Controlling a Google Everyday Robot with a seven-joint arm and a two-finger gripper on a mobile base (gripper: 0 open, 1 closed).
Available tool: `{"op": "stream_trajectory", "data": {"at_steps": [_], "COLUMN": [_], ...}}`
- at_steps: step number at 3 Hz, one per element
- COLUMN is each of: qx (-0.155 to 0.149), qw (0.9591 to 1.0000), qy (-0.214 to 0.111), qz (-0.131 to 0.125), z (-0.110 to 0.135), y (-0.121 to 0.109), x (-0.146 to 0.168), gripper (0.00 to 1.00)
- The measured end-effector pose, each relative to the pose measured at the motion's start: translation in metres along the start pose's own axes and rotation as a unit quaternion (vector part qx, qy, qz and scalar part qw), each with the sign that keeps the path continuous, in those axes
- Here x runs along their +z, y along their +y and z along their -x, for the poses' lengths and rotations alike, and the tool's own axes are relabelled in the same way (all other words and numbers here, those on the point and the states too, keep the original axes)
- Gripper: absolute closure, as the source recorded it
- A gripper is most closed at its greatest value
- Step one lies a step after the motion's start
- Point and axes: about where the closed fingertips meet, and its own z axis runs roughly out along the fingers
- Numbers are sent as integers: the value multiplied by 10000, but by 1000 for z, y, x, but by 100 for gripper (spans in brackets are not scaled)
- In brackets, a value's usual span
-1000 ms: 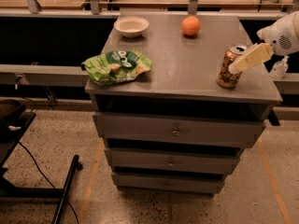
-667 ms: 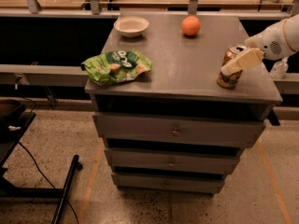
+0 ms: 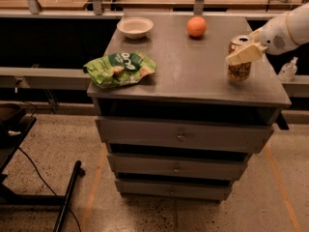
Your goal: Move orange can near green rice chip bag
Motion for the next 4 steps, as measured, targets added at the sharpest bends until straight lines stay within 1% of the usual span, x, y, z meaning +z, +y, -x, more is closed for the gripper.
{"op": "stream_trajectory", "data": {"at_steps": [1,2,3,4], "qx": [-551,-921,-1010,-1044], "qw": [9980,9918,9818,9754], "qy": [-234,-742,-1315,-1527], "qz": [220,481,931,1196], "z": [52,103,137,149], "y": [6,11,26,42], "x": [6,22,58,87], "gripper": [88,100,100,100]}}
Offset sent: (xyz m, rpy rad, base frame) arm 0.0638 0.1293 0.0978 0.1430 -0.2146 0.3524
